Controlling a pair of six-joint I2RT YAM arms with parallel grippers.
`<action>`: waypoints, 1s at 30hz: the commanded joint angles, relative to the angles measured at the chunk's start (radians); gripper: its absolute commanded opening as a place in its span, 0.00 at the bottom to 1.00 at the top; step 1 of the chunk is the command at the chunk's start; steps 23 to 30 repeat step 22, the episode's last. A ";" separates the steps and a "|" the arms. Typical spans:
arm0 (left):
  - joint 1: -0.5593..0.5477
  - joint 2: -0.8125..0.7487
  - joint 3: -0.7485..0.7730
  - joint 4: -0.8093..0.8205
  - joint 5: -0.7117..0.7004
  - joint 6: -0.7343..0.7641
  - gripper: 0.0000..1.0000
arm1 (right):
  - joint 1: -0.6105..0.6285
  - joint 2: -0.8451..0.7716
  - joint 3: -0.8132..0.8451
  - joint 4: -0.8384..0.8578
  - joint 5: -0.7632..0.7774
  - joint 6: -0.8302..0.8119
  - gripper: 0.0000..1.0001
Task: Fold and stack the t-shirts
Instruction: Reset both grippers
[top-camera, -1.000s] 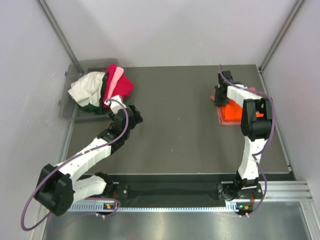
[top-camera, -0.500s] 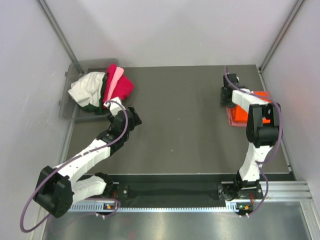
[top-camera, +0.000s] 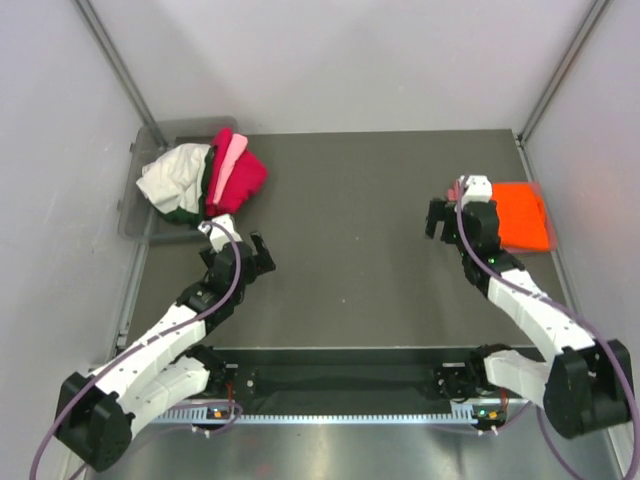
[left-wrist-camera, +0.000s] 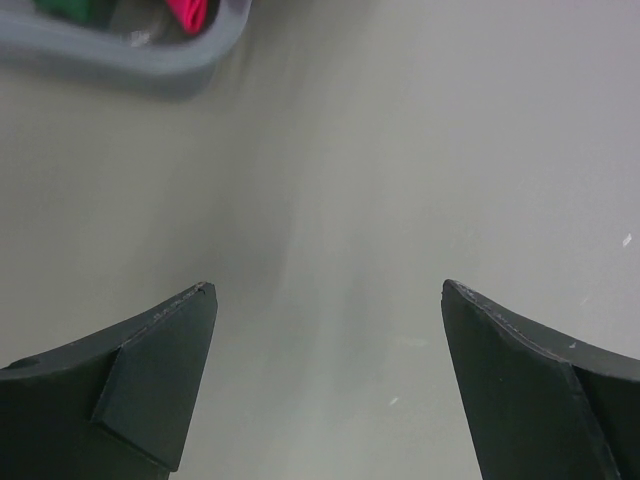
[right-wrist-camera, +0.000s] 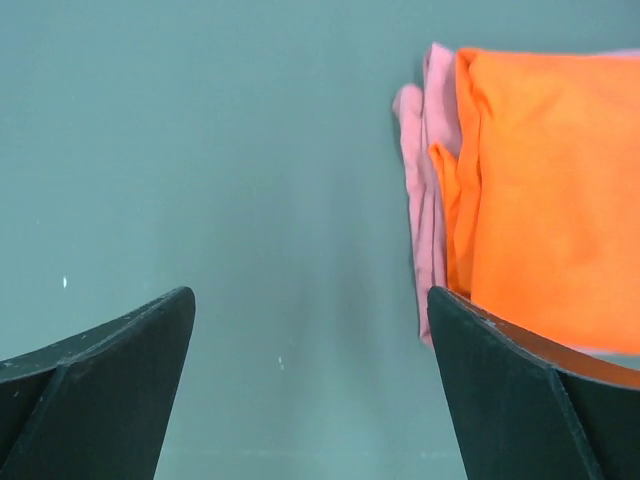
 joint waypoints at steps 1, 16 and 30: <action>0.000 -0.056 -0.044 -0.019 0.035 0.040 0.98 | -0.002 -0.088 -0.083 0.133 -0.031 0.019 1.00; 0.000 -0.284 -0.203 0.084 0.061 0.041 0.99 | -0.002 -0.505 -0.445 0.233 0.023 0.062 1.00; -0.001 -0.329 -0.219 0.077 0.059 0.035 0.99 | -0.002 -0.477 -0.431 0.222 0.019 0.065 1.00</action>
